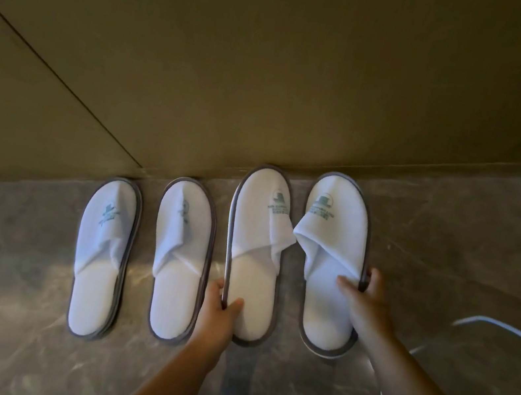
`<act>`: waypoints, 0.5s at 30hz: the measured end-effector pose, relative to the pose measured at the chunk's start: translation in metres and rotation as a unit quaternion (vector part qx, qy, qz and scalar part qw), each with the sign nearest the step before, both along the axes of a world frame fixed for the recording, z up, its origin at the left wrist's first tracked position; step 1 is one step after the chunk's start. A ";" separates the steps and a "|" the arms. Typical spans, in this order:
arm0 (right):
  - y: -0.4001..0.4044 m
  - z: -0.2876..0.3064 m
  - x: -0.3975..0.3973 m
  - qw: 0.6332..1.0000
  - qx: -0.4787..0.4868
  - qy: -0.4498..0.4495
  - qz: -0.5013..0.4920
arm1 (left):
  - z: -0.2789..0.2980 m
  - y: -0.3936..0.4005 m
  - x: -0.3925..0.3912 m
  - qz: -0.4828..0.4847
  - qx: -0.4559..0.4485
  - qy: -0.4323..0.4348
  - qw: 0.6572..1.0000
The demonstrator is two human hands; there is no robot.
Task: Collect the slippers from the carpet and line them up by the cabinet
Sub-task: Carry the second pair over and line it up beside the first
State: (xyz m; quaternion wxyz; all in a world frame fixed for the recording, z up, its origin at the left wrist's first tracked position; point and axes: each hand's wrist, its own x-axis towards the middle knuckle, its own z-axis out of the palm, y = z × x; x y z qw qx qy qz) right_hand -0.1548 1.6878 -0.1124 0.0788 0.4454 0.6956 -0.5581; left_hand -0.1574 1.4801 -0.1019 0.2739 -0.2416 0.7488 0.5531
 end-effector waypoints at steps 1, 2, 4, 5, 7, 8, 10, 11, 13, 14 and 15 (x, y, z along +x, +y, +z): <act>0.001 -0.002 -0.001 0.999 0.012 -0.024 0.019 | 0.000 0.002 -0.001 -0.018 -0.004 -0.011 1.000; 0.001 -0.004 -0.002 0.998 0.029 -0.048 0.038 | 0.001 0.003 -0.003 -0.041 -0.008 -0.021 0.999; 0.000 -0.005 -0.001 0.990 0.084 -0.071 0.091 | 0.001 0.006 -0.006 -0.098 -0.031 -0.018 0.995; -0.001 -0.004 0.000 0.981 0.121 -0.077 0.127 | 0.000 0.006 -0.007 -0.129 -0.050 -0.012 0.990; -0.002 -0.003 0.003 0.959 0.190 -0.081 0.194 | -0.002 0.007 -0.010 -0.187 -0.085 -0.014 0.979; -0.003 -0.003 0.005 0.947 0.217 -0.083 0.221 | -0.003 0.006 -0.010 -0.218 -0.094 -0.018 0.971; -0.006 -0.004 0.006 0.931 0.241 -0.091 0.259 | -0.008 0.004 -0.009 -0.280 -0.108 -0.007 0.954; -0.009 -0.005 0.007 0.927 0.240 -0.096 0.271 | -0.010 0.003 -0.009 -0.299 -0.113 0.005 0.948; -0.017 -0.008 0.009 0.921 0.233 -0.104 0.293 | -0.013 0.002 -0.009 -0.313 -0.124 0.015 0.942; -0.021 -0.010 0.010 0.920 0.228 -0.107 0.301 | -0.014 0.002 -0.009 -0.319 -0.136 0.017 0.938; -0.025 -0.012 0.011 0.917 0.228 -0.111 0.307 | -0.016 0.002 -0.009 -0.327 -0.154 0.021 0.932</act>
